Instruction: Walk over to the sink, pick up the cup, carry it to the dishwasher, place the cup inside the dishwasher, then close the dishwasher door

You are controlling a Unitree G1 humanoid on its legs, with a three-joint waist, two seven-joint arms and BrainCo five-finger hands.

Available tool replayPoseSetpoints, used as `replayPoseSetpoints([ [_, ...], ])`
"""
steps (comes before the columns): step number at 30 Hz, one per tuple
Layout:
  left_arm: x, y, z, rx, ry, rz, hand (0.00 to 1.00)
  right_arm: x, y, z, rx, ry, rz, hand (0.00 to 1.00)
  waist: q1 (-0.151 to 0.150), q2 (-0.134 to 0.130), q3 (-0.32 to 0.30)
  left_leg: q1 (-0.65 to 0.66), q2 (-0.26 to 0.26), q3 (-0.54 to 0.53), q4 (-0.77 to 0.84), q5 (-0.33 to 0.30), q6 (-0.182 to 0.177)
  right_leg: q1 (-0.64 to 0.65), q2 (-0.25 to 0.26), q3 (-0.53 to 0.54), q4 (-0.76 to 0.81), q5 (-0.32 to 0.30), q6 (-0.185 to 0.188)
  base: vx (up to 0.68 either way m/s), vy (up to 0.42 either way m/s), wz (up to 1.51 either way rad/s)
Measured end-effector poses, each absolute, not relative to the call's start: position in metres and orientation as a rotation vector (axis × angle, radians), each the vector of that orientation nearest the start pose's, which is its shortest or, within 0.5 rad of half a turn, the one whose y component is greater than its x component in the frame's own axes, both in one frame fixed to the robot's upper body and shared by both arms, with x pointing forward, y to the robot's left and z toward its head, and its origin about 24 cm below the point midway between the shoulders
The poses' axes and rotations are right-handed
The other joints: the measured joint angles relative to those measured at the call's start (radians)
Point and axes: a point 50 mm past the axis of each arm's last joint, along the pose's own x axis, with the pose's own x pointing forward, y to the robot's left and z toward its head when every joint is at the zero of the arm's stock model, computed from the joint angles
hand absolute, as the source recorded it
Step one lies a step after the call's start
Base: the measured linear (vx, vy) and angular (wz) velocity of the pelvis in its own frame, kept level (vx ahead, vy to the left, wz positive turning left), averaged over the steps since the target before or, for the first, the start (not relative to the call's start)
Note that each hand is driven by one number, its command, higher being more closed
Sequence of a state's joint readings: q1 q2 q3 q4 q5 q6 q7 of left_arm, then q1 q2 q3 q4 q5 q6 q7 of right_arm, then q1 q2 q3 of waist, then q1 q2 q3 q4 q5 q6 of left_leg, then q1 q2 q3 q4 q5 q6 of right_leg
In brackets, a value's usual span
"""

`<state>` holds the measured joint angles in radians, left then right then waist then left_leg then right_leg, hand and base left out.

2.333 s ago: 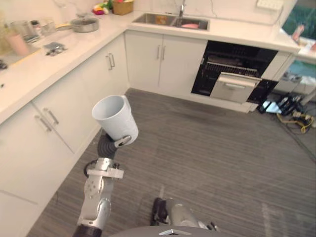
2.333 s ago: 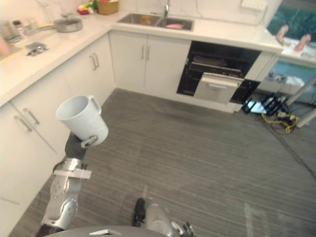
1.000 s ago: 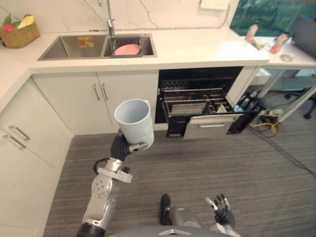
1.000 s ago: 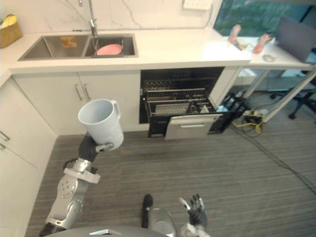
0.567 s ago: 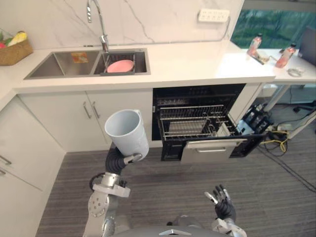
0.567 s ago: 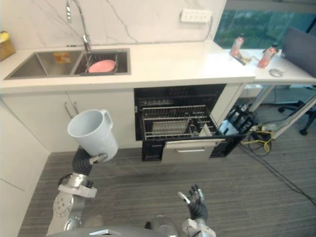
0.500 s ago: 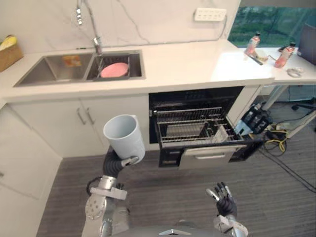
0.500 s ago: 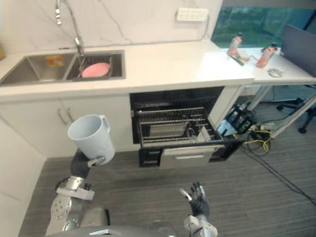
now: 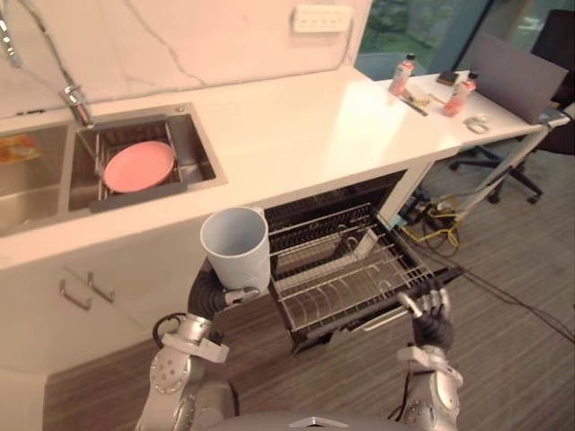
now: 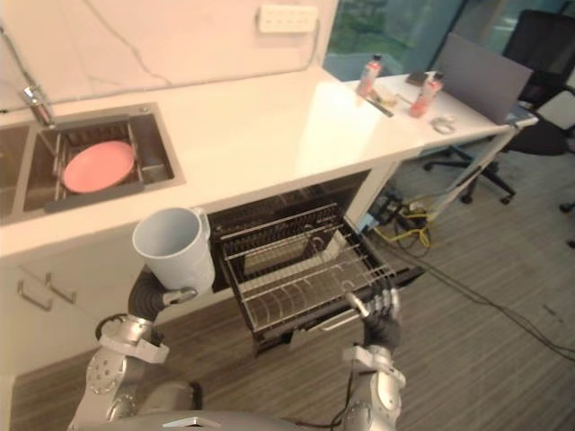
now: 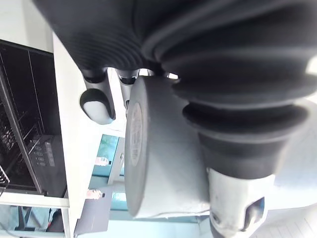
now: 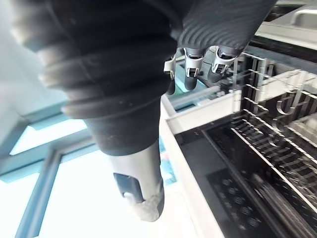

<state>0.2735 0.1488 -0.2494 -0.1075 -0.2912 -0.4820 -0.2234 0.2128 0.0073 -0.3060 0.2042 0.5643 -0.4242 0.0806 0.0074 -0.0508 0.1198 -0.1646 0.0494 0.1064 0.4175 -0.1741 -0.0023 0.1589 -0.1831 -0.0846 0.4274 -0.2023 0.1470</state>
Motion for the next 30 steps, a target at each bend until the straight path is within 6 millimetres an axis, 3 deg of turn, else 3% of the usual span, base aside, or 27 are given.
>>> replayPoseSetpoints([
  [2, 0.188, 0.131, 0.053, -0.183, -0.297, -0.324, 1.0, 0.182, -0.247, -0.001, 0.462, -0.192, -0.525, 0.0, 0.0, 0.008, 0.0, 0.03, 0.019, 0.071, -0.035, -0.008, 0.015, -0.065, -0.035, -0.072, 0.053, 0.054, -0.035, 0.05, 0.25, -1.12],
  [4, 0.192, 0.133, 0.055, -0.168, -0.298, -0.319, 1.0, 0.184, -0.246, 0.005, 0.461, -0.22, -0.537, 0.0, -0.008, 0.015, -0.002, 0.031, 0.031, 0.095, -0.055, -0.007, 0.02, -0.085, -0.03, -0.092, 0.016, 0.03, -0.013, 0.03, 0.207, -0.63],
  [6, 0.198, 0.132, 0.059, -0.161, -0.315, -0.323, 1.0, 0.184, -0.248, 0.014, 0.452, -0.255, -0.57, 0.0, -0.027, 0.016, -0.002, 0.025, 0.04, 0.098, -0.083, 0.008, 0.021, -0.09, 0.015, -0.095, -0.102, 0.012, 0.009, 0.0, 0.091, -0.13],
  [8, 0.199, 0.132, 0.061, -0.157, -0.32, -0.323, 1.0, 0.187, -0.246, 0.024, 0.452, -0.295, -0.552, 0.0, -0.029, 0.006, -0.008, 0.033, 0.038, 0.118, -0.108, 0.024, 0.015, -0.097, 0.035, -0.116, -0.196, 0.047, -0.005, -0.02, -0.045, -0.19],
  [10, 0.198, 0.132, 0.059, -0.147, -0.313, -0.306, 1.0, 0.192, -0.24, 0.032, 0.453, -0.322, -0.497, 0.0, -0.012, -0.015, -0.028, 0.038, 0.028, 0.143, -0.121, 0.032, 0.004, -0.095, 0.035, -0.155, -0.268, 0.076, -0.017, -0.01, -0.168, -0.38],
  [13, 0.199, 0.125, 0.061, -0.107, -0.323, -0.266, 1.0, 0.202, -0.228, 0.042, 0.444, -0.343, -0.348, 0.0, -0.011, 0.026, -0.036, 0.036, 0.031, 0.128, -0.147, 0.062, -0.013, -0.074, 0.057, -0.149, -0.354, 0.107, -0.034, 0.0, -0.126, -0.18],
  [18, 0.208, 0.116, 0.074, -0.021, -0.399, -0.163, 1.0, 0.212, -0.191, 0.065, 0.464, -0.381, -0.048, 0.0, -0.015, 0.042, -0.045, 0.065, 0.031, 0.088, -0.218, 0.105, -0.027, -0.052, 0.078, -0.154, -0.38, 0.127, -0.052, -0.05, -0.063, 0.05],
  [22, 0.214, 0.112, 0.084, 0.102, -0.486, -0.04, 1.0, 0.224, -0.158, 0.078, 0.519, -0.404, 0.154, 0.0, -0.011, 0.016, -0.03, 0.1, 0.015, 0.087, -0.309, 0.159, -0.024, -0.055, 0.072, -0.154, -0.382, 0.134, -0.058, -0.11, -0.018, 0.06],
  [30, 0.218, 0.1, 0.084, 0.248, -0.568, 0.109, 1.0, 0.226, -0.117, 0.092, 0.57, -0.426, 0.364, 0.0, -0.017, 0.015, -0.029, 0.188, -0.025, 0.089, -0.494, 0.273, -0.01, -0.057, 0.051, -0.158, -0.375, 0.139, -0.049, -0.05, 0.033, 0.03],
])
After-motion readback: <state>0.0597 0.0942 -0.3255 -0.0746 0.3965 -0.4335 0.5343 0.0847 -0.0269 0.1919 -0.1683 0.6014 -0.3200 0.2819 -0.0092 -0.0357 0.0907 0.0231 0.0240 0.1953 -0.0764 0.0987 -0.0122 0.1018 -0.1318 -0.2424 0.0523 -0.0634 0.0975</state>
